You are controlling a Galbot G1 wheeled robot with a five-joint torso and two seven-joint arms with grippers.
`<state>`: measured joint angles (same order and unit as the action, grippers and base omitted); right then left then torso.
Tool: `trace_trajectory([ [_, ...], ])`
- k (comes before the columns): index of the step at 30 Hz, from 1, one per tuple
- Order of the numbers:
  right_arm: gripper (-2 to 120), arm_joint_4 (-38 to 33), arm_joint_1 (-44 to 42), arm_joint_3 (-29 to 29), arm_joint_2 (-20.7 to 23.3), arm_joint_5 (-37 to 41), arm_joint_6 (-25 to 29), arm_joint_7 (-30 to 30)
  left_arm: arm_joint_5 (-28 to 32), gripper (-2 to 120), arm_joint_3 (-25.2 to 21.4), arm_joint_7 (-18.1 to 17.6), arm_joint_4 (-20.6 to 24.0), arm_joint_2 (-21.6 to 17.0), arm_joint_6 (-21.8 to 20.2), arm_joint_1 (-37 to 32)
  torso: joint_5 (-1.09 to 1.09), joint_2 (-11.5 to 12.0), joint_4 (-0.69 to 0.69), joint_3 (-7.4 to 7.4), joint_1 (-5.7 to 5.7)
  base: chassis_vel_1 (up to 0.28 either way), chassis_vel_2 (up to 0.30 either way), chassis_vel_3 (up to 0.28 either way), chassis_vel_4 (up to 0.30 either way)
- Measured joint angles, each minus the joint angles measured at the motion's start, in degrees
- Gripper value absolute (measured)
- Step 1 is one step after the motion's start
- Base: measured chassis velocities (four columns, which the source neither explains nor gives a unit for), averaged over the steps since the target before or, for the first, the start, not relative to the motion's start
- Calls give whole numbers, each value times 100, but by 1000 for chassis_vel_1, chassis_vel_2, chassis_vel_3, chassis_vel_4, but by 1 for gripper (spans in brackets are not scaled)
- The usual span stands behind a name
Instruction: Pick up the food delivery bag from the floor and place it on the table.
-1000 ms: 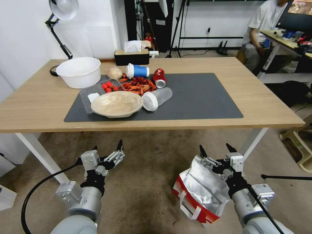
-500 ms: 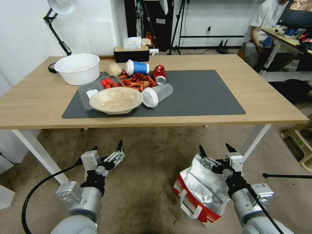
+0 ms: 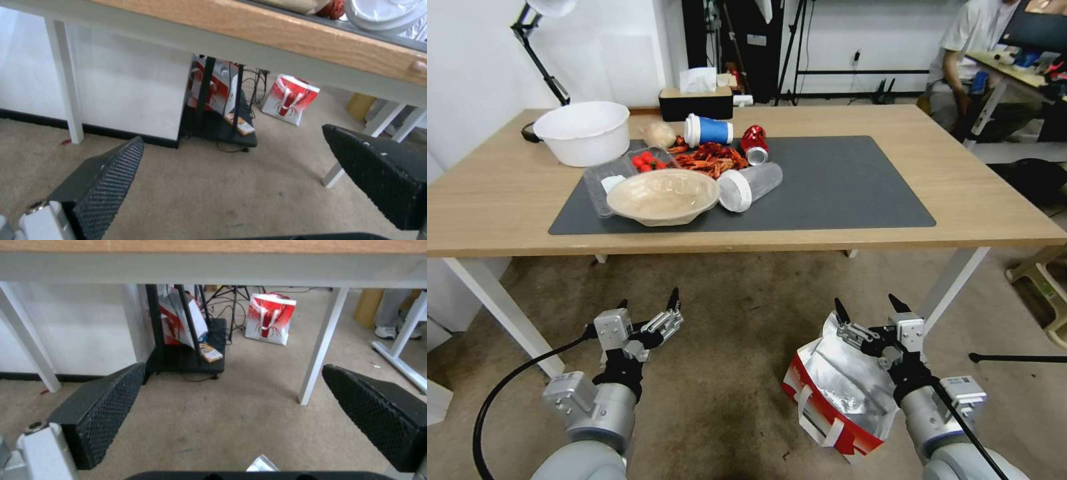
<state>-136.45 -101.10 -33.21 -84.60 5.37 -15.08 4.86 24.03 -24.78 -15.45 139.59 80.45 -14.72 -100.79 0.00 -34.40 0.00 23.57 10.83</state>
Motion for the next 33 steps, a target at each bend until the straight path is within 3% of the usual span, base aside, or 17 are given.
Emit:
trace_trajectory([
  [33,100,33,15,17,3,12,21,39,-74,100,-5,51,22,25,77,-61,0,773,0,-485,-288,0,0,0,0],
])
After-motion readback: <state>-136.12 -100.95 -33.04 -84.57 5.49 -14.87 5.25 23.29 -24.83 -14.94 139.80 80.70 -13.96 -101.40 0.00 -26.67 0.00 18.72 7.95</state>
